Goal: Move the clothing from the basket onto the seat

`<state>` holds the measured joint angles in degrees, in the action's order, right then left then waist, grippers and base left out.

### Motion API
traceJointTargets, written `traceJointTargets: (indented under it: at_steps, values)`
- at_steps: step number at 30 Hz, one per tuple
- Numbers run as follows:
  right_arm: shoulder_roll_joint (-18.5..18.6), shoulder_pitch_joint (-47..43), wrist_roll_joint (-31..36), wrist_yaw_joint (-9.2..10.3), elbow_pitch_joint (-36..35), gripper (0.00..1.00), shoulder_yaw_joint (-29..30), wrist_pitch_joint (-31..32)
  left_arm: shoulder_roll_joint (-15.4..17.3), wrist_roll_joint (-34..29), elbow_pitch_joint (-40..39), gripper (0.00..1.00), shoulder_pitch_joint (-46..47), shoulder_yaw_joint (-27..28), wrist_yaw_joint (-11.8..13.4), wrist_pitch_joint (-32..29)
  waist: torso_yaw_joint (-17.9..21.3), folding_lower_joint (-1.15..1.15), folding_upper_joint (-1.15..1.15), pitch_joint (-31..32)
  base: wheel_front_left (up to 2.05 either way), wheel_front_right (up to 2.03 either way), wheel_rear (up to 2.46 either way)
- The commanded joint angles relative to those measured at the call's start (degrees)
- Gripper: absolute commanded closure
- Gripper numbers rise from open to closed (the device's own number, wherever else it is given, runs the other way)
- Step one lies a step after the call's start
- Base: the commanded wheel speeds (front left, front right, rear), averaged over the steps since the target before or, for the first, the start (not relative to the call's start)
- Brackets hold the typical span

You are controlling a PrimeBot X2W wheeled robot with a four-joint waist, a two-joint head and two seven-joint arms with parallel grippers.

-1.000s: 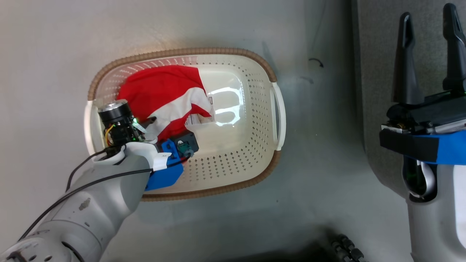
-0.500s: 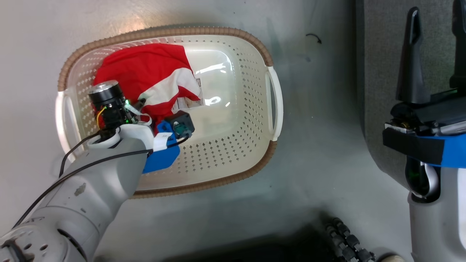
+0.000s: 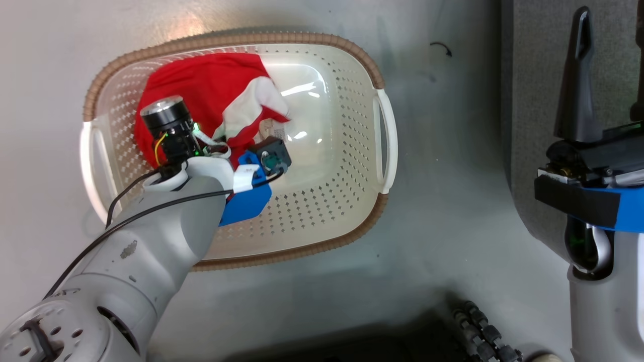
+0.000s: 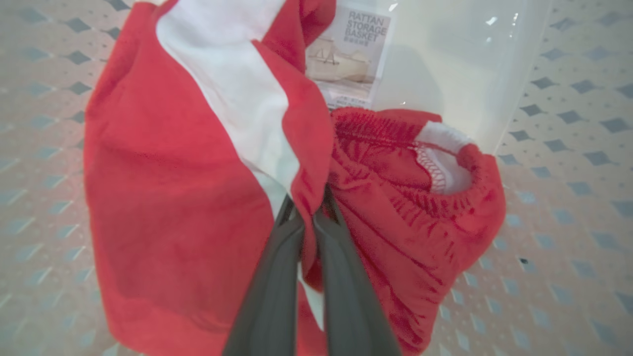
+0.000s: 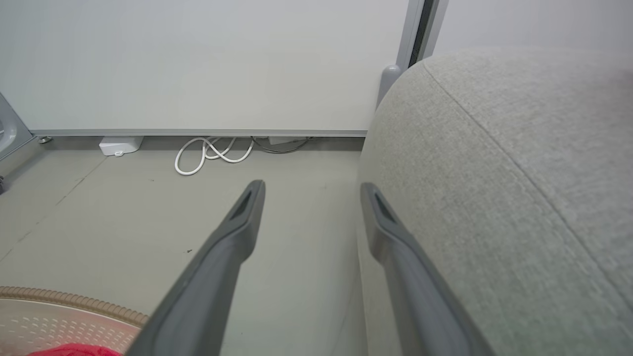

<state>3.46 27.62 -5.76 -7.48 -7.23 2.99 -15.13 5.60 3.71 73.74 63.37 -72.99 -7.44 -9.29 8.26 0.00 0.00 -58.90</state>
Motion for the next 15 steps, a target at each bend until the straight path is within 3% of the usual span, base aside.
traceJointTargets:
  at_steps: [1, 15]
  values:
    - [-0.2, 0.2, 0.1, -0.03, -0.1, 0.0, 0.1, 0.0, -0.2, 1.0, -0.1, 1.0, 1.1, 0.8, 0.2, 1.3, -0.5, 0.0, 0.0, 0.8, 0.0, 0.0, 0.0]
    - [-0.4, -1.1, -0.9, -0.03, 2.7, 0.0, 0.2, 0.0, 1.8, 8.1, 0.0, 1.0, -1.9, 5.4, 0.5, 14.0, -1.3, 0.0, 0.0, 9.9, 0.0, 0.0, 0.0]
